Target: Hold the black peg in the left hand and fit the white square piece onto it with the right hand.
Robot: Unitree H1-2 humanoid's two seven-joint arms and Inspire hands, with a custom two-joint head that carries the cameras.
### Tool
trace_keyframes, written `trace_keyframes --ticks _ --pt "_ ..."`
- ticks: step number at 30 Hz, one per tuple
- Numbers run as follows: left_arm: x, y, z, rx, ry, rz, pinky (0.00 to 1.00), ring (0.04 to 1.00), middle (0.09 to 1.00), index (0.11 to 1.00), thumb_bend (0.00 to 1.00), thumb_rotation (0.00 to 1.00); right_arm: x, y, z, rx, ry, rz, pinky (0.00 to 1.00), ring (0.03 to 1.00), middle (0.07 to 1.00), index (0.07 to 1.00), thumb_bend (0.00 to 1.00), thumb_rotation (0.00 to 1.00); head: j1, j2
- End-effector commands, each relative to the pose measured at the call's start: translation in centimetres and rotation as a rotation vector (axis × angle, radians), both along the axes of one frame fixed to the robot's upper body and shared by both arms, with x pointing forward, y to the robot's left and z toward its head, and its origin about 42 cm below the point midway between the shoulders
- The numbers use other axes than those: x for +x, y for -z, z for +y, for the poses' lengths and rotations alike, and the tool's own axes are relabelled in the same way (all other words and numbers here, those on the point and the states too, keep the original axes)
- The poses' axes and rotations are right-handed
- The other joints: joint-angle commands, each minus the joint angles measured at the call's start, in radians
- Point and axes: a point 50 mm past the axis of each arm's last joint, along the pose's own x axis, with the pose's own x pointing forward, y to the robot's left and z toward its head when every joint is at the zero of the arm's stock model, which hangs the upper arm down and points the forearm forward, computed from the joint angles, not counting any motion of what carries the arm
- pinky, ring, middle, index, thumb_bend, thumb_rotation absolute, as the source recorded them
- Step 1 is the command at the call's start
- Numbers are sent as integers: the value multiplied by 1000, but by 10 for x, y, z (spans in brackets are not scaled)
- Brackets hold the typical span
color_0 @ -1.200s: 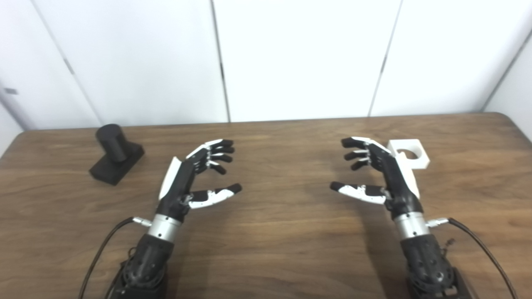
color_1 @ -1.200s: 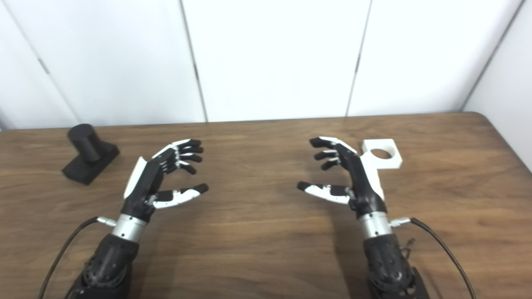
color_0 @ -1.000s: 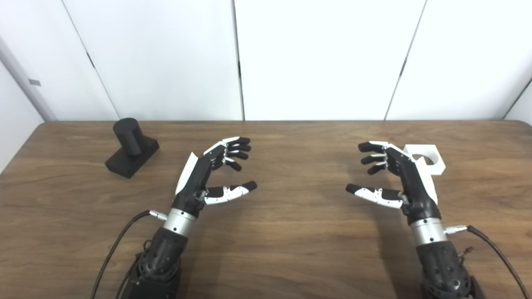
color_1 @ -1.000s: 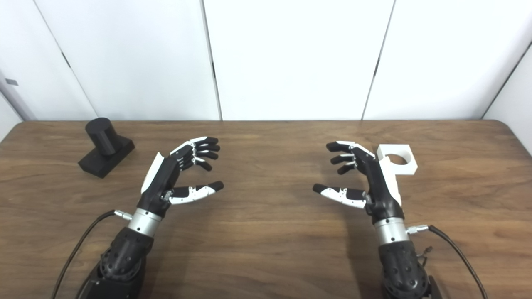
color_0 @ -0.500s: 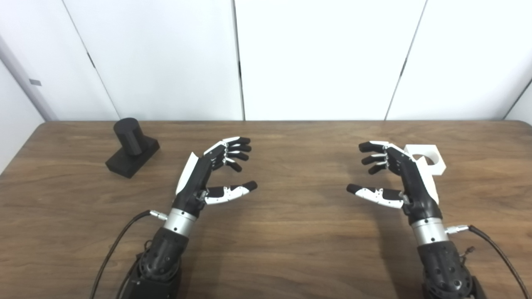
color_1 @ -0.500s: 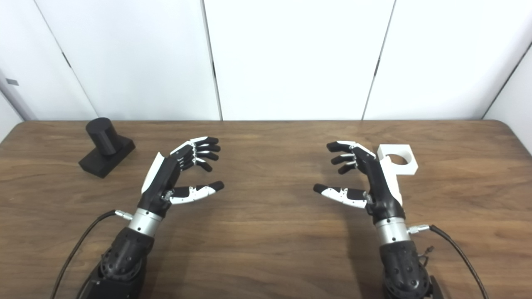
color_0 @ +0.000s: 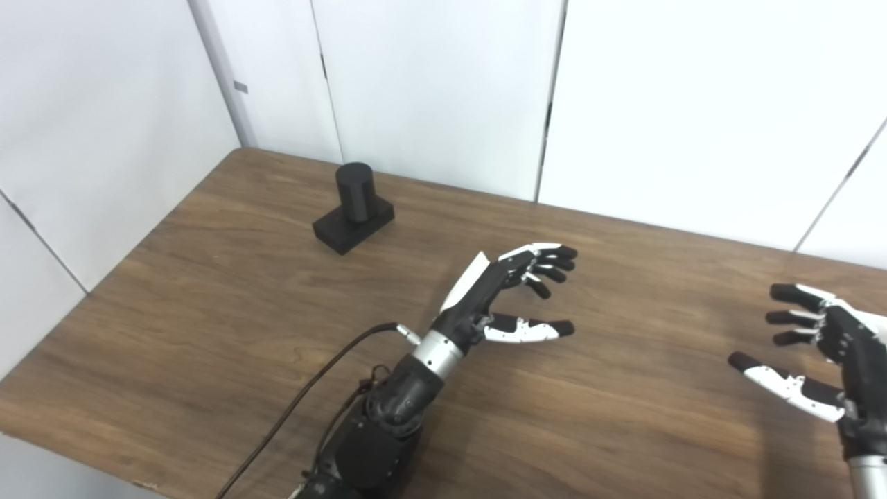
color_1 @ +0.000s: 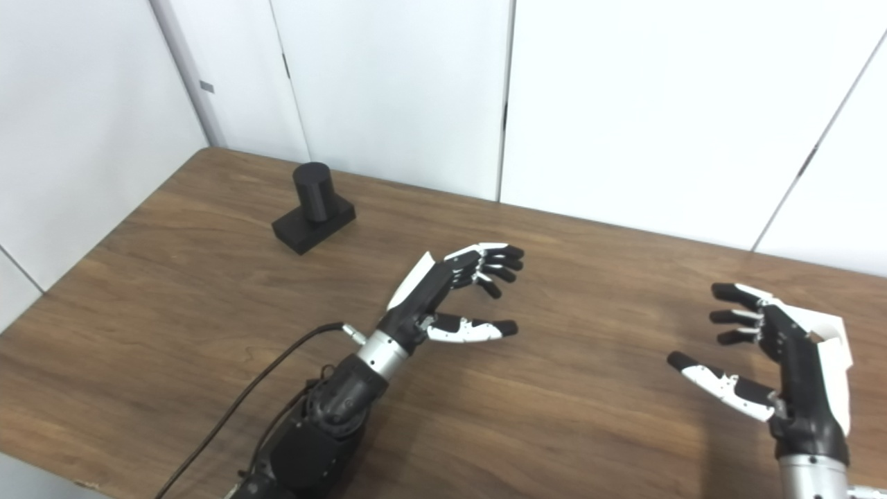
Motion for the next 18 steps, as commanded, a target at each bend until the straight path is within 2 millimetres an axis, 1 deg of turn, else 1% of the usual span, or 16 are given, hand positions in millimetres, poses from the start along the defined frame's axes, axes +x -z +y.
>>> trace_keyframes --ticks 1,4,5,10,13,18 --pt "11 -20 -7 -6 8 -87 588 716 757 769 688 67 4 -19 1 7 -18 -64 519 638 735 689 568 0 7 -2" --pt "12 -19 -8 19 -7 -87 584 716 754 766 695 96 4 -21 3 4 -24 -74 525 645 737 687 556 0 6 -8" --pt "12 -18 -9 28 -9 -87 580 720 754 765 703 109 4 -22 4 -3 -26 -82 513 637 732 680 558 0 6 -9" --pt "11 -23 -8 82 -35 -104 580 721 760 754 717 115 3 -24 6 -6 -23 -74 507 636 728 675 556 0 4 -16" --pt "10 -28 -6 106 -55 -127 610 736 783 755 721 127 2 -27 7 0 -21 -68 517 637 729 676 551 0 4 -16" --pt "13 -39 -1 145 -72 -178 643 778 807 744 723 102 2 -28 7 -2 -21 -72 511 628 723 669 558 0 2 -24"
